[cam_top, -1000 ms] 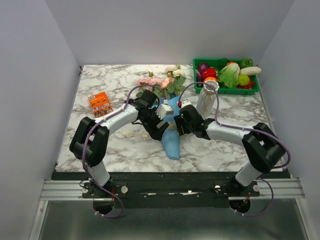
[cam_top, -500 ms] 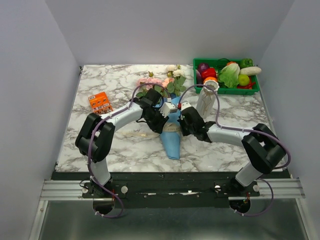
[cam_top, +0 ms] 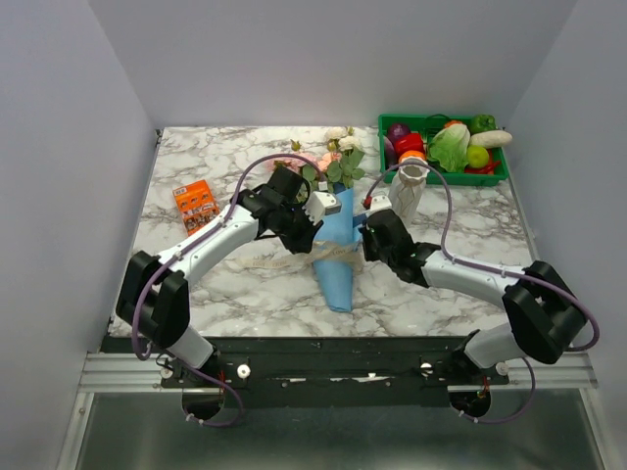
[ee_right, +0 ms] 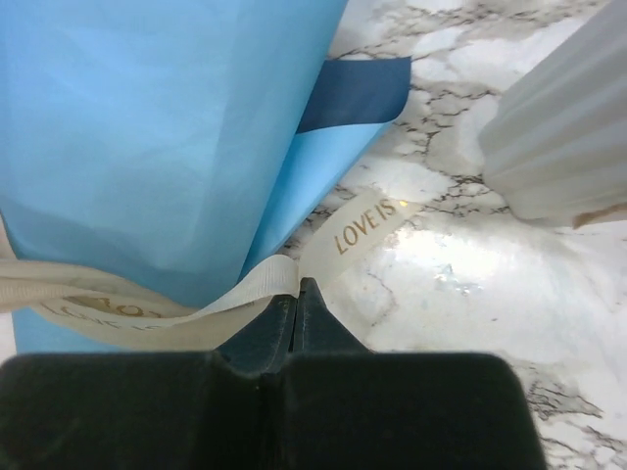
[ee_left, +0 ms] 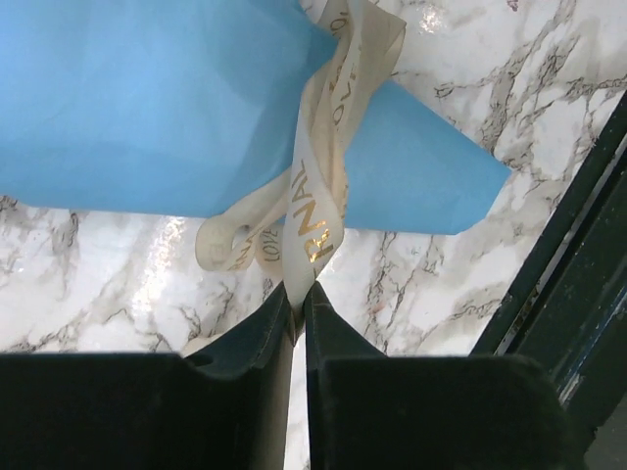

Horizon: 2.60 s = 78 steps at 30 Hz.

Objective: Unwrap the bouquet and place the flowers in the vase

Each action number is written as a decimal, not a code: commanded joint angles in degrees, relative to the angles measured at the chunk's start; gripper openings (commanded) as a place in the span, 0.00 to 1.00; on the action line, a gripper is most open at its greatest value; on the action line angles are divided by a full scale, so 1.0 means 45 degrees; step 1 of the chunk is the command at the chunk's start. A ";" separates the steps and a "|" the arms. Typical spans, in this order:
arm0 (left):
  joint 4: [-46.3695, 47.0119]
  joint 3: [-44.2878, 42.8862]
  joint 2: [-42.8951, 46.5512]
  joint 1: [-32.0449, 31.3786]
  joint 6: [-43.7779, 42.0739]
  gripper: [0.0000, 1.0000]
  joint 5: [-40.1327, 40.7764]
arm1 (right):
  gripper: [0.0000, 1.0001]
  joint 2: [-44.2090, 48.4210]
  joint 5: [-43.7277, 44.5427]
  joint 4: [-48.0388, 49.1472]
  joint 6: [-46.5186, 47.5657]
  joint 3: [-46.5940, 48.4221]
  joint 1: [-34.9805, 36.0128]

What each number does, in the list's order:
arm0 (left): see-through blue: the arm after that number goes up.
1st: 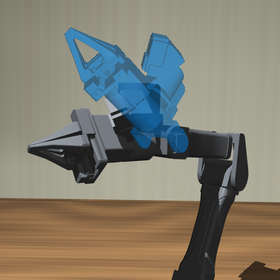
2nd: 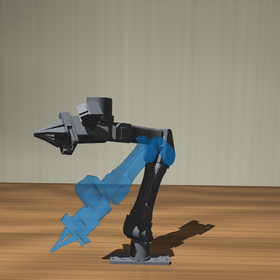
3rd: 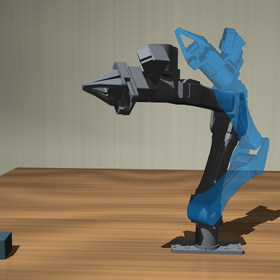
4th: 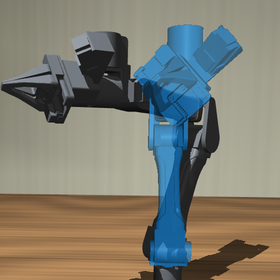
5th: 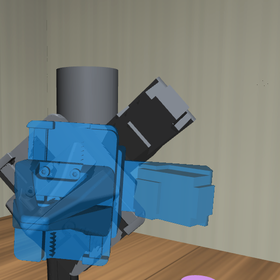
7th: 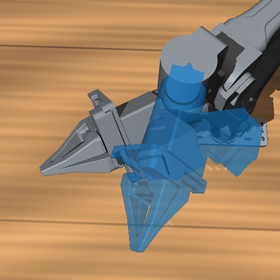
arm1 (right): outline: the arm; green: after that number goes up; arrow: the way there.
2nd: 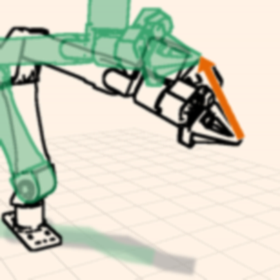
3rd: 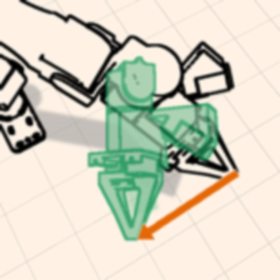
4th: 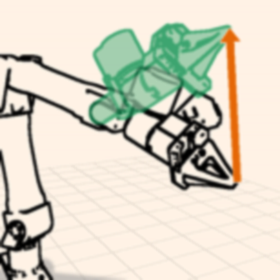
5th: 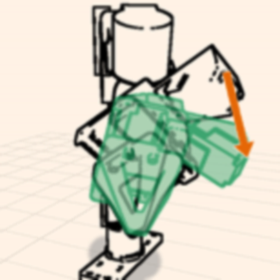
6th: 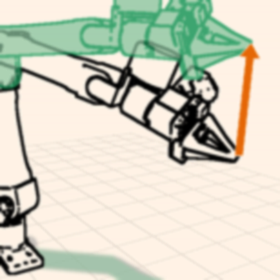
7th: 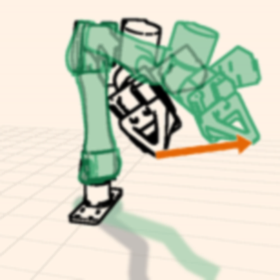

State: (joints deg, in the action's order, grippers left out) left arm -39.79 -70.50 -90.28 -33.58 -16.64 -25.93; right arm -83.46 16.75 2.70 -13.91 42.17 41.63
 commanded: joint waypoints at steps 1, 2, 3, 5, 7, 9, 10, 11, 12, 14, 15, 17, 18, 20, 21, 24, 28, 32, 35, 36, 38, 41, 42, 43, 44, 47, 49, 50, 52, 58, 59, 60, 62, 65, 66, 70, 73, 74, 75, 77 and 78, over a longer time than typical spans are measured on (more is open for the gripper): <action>-0.0747 -0.0193 0.0745 -0.0057 0.0066 0.17 0.0489 | 0.01 0.0771 0.1315 -0.0539 -0.0697 -0.0056 0.0086; -0.0747 -0.0115 0.0862 -0.0037 0.0066 0.16 0.0683 | 0.01 0.0928 0.1645 -0.1083 -0.0852 0.0022 0.0086; -0.0709 -0.0018 0.0940 -0.0018 0.0085 0.15 0.0820 | 0.01 0.1084 0.1841 -0.1301 -0.1182 0.0023 0.0086; -0.0708 0.0158 0.1193 0.0138 0.0105 0.13 0.0977 | 0.01 0.1726 0.2716 -0.2079 -0.1652 0.0023 0.0086; -0.0708 0.0217 0.1370 0.0294 0.0182 0.08 0.1502 | 0.01 0.2275 0.3228 -0.2725 -0.2317 0.0061 0.0086; -0.0786 0.0159 0.1546 0.0684 0.0299 0.00 0.2319 | 0.01 0.3115 0.4203 -0.3857 -0.3133 0.0159 0.0085; -0.0883 0.0043 0.1585 0.0898 0.0300 0.00 0.2403 | 0.01 0.3368 0.4632 -0.4364 -0.3468 0.0217 0.0066; -0.0981 0.0022 0.1779 0.1597 0.0281 0.00 0.2423 | 0.01 0.3661 0.5429 -0.5239 -0.3703 0.0392 0.0027; -0.1040 0.0003 0.1916 0.1932 0.0281 0.00 0.2520 | 0.01 0.4109 0.5804 -0.5732 -0.4266 0.0491 -0.0031; -0.1099 -0.0037 0.2325 0.2771 0.0183 0.00 0.2695 | 0.01 0.4541 0.6392 -0.7541 -0.5224 0.0918 -0.0691; -0.1118 -0.0017 0.2463 0.3568 0.0125 0.00 0.2851 | 0.01 0.4910 0.6433 -0.8017 -0.5963 0.1018 -0.1082; -0.1216 0.0041 0.2872 0.4392 -0.0187 0.00 0.3281 | 0.01 0.5264 0.6259 -0.9052 -0.6496 0.1155 -0.2405; -0.1294 0.0080 0.3010 0.5247 -0.0304 0.00 0.3398 | 0.01 0.5517 0.6161 -0.9231 -0.6692 0.1194 -0.2917; -0.1586 0.0139 0.3360 0.6130 -0.0753 0.00 0.3360 | 0.01 0.6239 0.6256 -0.9427 -0.6713 0.1253 -0.4048; -0.1665 0.0159 0.3479 0.6541 -0.0870 0.00 0.3380 | 0.01 0.6493 0.6451 -0.9544 -0.6810 0.1311 -0.4364; -0.1880 0.0217 0.3695 0.8240 -0.1417 0.00 0.3673 | 0.01 0.7217 0.7018 -0.9916 -0.6948 0.1721 -0.5517; -0.2133 0.0003 0.3617 1.0311 -0.1828 0.04 0.3654 | 0.03 0.7492 0.7019 -1.0091 -0.6733 0.2248 -0.6729; -0.2737 -0.0211 0.3889 1.0666 -0.1985 0.98 0.2992 | 0.74 0.7278 0.6553 -1.0170 -0.6363 0.2541 -0.7160; -0.3693 -0.1050 0.3794 1.0142 -0.1713 0.99 0.1118 | 1.00 0.7023 0.6025 -1.0578 -0.6205 0.2815 -0.7180; -0.3851 -0.1265 0.3735 0.9249 -0.1595 0.99 0.0863 | 1.00 0.7197 0.5849 -1.0658 -0.6263 0.2951 -0.7180; -0.3873 -0.1752 0.3656 0.8172 -0.1205 0.99 0.0198 | 1.00 0.7626 0.5169 -1.0155 -0.5915 0.2894 -0.7161; -0.3115 -0.2066 0.3424 0.5672 -0.0599 0.99 -0.0465 | 1.00 0.8759 0.4404 -0.9003 -0.4820 0.2329 -0.7161; -0.2956 -0.2164 0.3248 0.5260 -0.0540 0.99 -0.0874 | 1.00 0.8936 0.3938 -0.8844 -0.4548 0.2231 -0.7141; -0.2819 -0.2281 0.2994 0.4560 -0.0559 0.99 -0.1322 | 1.00 0.9073 0.3779 -0.8784 -0.4507 0.2152 -0.7180; -0.2489 -0.2495 0.2373 0.4282 -0.0675 0.99 -0.1984 | 1.00 0.9268 0.3603 -0.8783 -0.4487 0.2132 -0.7161; -0.2310 -0.3255 0.0638 0.3676 -0.1240 0.99 -0.3235 | 1.00 0.9600 0.2881 -0.8512 -0.4234 0.1938 -0.7161; -0.2523 -0.4151 -0.0904 0.3480 -0.1943 0.99 -0.3727 | 0.99 0.9815 0.2294 -0.8335 -0.4057 0.1704 -0.7160; -0.2854 -0.4544 -0.1417 0.3440 -0.2333 0.99 -0.4058 | 0.99 0.9952 0.1925 -0.8160 -0.3960 0.1644 -0.7160; -0.3187 -0.5596 -0.2897 0.3420 -0.2628 0.99 -0.4334 | 0.97 1.0089 0.1708 -0.8042 -0.3765 0.1508 -0.7141; -0.4418 -0.7495 -0.5519 0.3400 -0.3976 0.99 -0.4725 | 0.93 1.0363 0.1043 -0.7475 -0.3491 0.1078 -0.7141; -0.4574 -0.7575 -0.5698 0.3400 -0.4112 0.99 -0.4764 | 0.93 1.0363 0.0907 -0.7359 -0.3471 0.1039 -0.7160; -0.4595 -0.7595 -0.5815 0.3400 -0.4249 0.99 -0.4764 | 0.91 1.0305 0.0848 -0.7319 -0.3394 0.1019 -0.7160; -0.4498 -0.7537 -0.6070 0.3400 -0.4562 0.99 -0.4803 | 0.90 1.0246 0.0673 -0.7183 -0.3315 0.1038 -0.7160; -0.4478 -0.7537 -0.6422 0.3400 -0.4913 0.99 -0.4803 | 0.88 1.0090 0.0497 -0.7046 -0.3237 0.1136 -0.7160; -0.4401 -0.7537 -0.6499 0.3400 -0.4934 0.98 -0.4803 | 0.88 1.0032 0.0438 -0.7006 -0.3217 0.1136 -0.7160; -0.3854 -0.7420 -0.6792 0.3420 -0.4876 0.98 -0.4823 | 0.86 0.9836 0.0184 -0.6831 -0.3120 0.1331 -0.7160; -0.3561 -0.7400 -0.6968 0.3439 -0.4895 0.98 -0.4745 | 0.86 0.9758 0.0028 -0.6811 -0.3042 0.1331 -0.7160; -0.3328 -0.7381 -0.7046 0.3478 -0.4856 0.98 -0.4687 | 0.86 0.9777 -0.0070 -0.6733 -0.3003 0.1273 -0.7160; -0.3229 -0.7380 -0.7105 0.3498 -0.4759 0.98 -0.4648 | 0.85 0.9797 -0.0129 -0.6713 -0.2964 0.1234 -0.7141; -0.3073 -0.7497 -0.7222 0.3556 -0.4739 0.98 -0.4569 | 0.84 0.9816 -0.0304 -0.6616 -0.2905 0.1137 -0.7141; -0.3014 -0.7555 -0.7262 0.3615 -0.4739 0.98 -0.4511 | 0.83 0.9816 -0.0344 -0.6615 -0.2924 0.1117 -0.7141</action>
State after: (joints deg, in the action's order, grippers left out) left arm -55.92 -102.76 -121.58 -18.00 -37.32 -45.65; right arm -39.70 17.91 -28.97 -28.36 47.44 9.65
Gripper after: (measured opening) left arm 0.983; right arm 0.844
